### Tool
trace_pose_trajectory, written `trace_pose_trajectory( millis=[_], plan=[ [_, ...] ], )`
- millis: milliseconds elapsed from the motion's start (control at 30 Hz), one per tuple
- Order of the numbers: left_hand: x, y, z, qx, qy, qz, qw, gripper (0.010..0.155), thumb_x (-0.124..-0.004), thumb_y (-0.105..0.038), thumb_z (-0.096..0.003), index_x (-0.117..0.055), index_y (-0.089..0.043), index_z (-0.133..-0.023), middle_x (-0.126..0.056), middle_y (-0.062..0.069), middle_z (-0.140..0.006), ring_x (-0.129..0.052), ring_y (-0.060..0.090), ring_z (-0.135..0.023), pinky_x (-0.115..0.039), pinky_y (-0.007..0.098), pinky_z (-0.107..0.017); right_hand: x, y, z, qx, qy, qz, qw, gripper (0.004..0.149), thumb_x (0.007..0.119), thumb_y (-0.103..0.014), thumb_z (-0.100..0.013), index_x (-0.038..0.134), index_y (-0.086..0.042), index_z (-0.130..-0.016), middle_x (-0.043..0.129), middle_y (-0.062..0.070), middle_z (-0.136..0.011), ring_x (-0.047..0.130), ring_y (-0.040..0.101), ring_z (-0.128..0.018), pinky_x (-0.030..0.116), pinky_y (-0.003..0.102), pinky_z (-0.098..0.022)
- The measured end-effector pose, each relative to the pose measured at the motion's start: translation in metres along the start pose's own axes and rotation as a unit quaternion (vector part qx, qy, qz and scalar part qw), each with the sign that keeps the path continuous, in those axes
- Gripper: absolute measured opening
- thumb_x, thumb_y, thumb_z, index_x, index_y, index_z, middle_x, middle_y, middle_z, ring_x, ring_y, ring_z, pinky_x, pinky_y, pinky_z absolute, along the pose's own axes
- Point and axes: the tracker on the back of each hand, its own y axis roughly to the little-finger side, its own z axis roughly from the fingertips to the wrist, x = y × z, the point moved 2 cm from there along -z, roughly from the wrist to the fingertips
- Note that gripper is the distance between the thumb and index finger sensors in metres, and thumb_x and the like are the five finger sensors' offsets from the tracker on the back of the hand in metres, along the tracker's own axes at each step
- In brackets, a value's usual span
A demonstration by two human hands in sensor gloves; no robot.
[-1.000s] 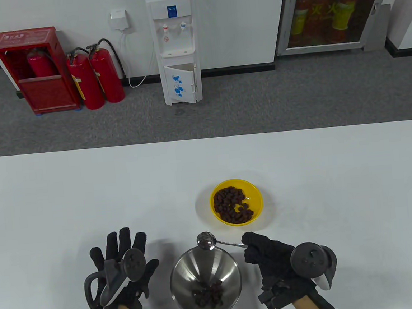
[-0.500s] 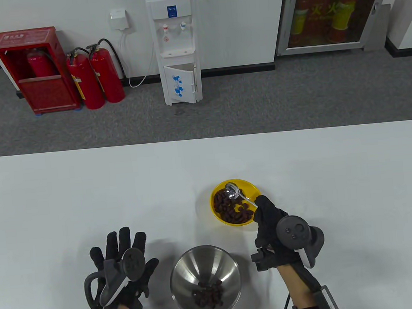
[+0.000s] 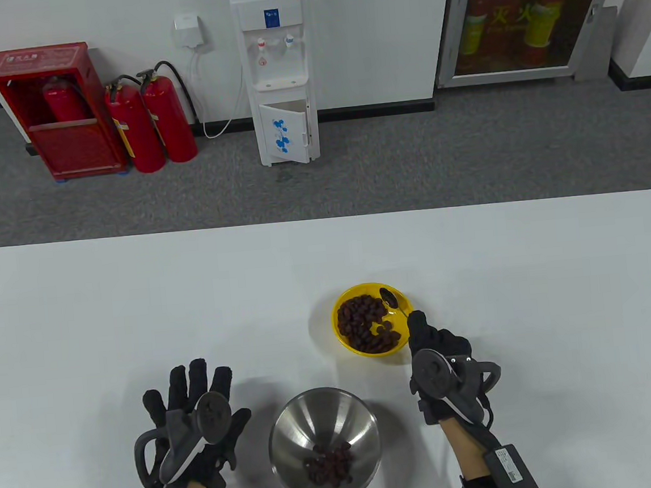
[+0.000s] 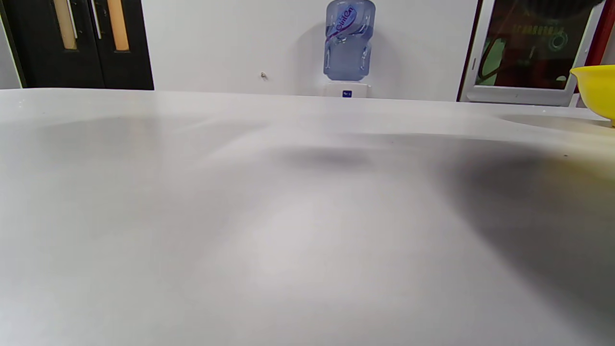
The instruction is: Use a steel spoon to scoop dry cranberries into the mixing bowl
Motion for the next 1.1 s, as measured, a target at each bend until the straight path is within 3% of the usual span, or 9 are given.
trace_pose_trajectory(
  millis=[200, 367, 500, 600, 733, 800, 900, 1100],
  plan=[
    [-0.001, -0.001, 0.0, 0.0, 0.002, 0.0, 1.0, 0.078, -0.059, -0.075, -0.0405, -0.024, -0.052, -0.107, -0.011, -0.009, -0.124, -0.01, 0.03, -0.118, -0.006, 0.072, -0.072, 0.003, 0.009, 0.0, 0.029, -0.003, 0.004, 1.0, 0.043, 0.074, -0.037, -0.046, 0.077, -0.021, -0.086, 0.098, -0.008, -0.069, 0.104, 0.016, -0.05, 0.081, 0.044, -0.044],
    [-0.001, -0.001, 0.0, 0.0, 0.002, 0.0, 1.0, 0.078, -0.059, -0.075, -0.0405, -0.024, -0.052, -0.107, -0.011, -0.009, -0.124, -0.01, 0.03, -0.118, -0.006, 0.072, -0.072, 0.012, 0.021, -0.005, 0.081, -0.076, -0.083, 0.99, 0.043, 0.074, -0.037, -0.048, 0.079, -0.017, -0.086, 0.1, -0.005, -0.066, 0.106, 0.016, -0.045, 0.083, 0.043, -0.042],
    [-0.001, -0.001, 0.0, 0.0, 0.004, 0.0, 1.0, 0.078, -0.058, -0.075, -0.0406, -0.024, -0.052, -0.107, -0.011, -0.009, -0.124, -0.01, 0.03, -0.118, -0.006, 0.072, -0.071, 0.019, 0.029, -0.005, 0.156, -0.146, -0.205, 0.955, 0.044, 0.075, -0.034, -0.049, 0.079, -0.013, -0.087, 0.101, -0.001, -0.065, 0.106, 0.02, -0.044, 0.082, 0.045, -0.04],
    [-0.001, -0.001, 0.0, -0.001, 0.003, 0.001, 1.0, 0.078, -0.059, -0.075, -0.0405, -0.024, -0.052, -0.107, -0.011, -0.009, -0.124, -0.011, 0.03, -0.118, -0.006, 0.072, -0.072, 0.024, 0.034, -0.004, 0.174, -0.191, -0.236, 0.937, 0.043, 0.075, -0.035, -0.049, 0.08, -0.013, -0.086, 0.102, -0.002, -0.062, 0.107, 0.018, -0.041, 0.083, 0.043, -0.038],
    [-0.001, -0.002, 0.0, -0.001, 0.003, -0.001, 1.0, 0.078, -0.059, -0.075, -0.0405, -0.024, -0.052, -0.107, -0.012, -0.009, -0.124, -0.011, 0.03, -0.118, -0.006, 0.072, -0.072, 0.032, 0.044, 0.0, 0.234, -0.247, -0.329, 0.881, 0.043, 0.077, -0.034, -0.049, 0.083, -0.009, -0.083, 0.104, 0.002, -0.057, 0.108, 0.018, -0.035, 0.085, 0.043, -0.034],
    [-0.001, -0.001, 0.0, -0.001, 0.004, -0.001, 1.0, 0.078, -0.059, -0.075, -0.0406, -0.024, -0.052, -0.107, -0.011, -0.009, -0.124, -0.011, 0.03, -0.118, -0.006, 0.072, -0.072, 0.038, 0.047, 0.003, 0.261, -0.248, -0.362, 0.86, 0.043, 0.077, -0.033, -0.049, 0.082, -0.006, -0.082, 0.103, 0.003, -0.058, 0.107, 0.019, -0.036, 0.085, 0.043, -0.034],
    [-0.001, -0.001, 0.0, 0.0, 0.004, -0.001, 1.0, 0.078, -0.059, -0.075, -0.0406, -0.024, -0.052, -0.107, -0.011, -0.009, -0.124, -0.011, 0.03, -0.118, -0.006, 0.072, -0.071, 0.043, 0.05, 0.005, 0.27, -0.25, -0.388, 0.845, 0.044, 0.076, -0.032, -0.049, 0.081, -0.004, -0.082, 0.102, 0.002, -0.059, 0.107, 0.019, -0.037, 0.085, 0.043, -0.034],
    [-0.001, -0.001, 0.0, 0.001, 0.004, -0.001, 1.0, 0.078, -0.058, -0.075, -0.0406, -0.024, -0.052, -0.107, -0.011, -0.009, -0.124, -0.01, 0.03, -0.118, -0.005, 0.072, -0.071, 0.042, 0.051, 0.005, 0.269, -0.247, -0.388, 0.846, 0.044, 0.076, -0.033, -0.049, 0.081, -0.005, -0.082, 0.102, 0.002, -0.06, 0.107, 0.019, -0.038, 0.085, 0.043, -0.035]
  ],
)
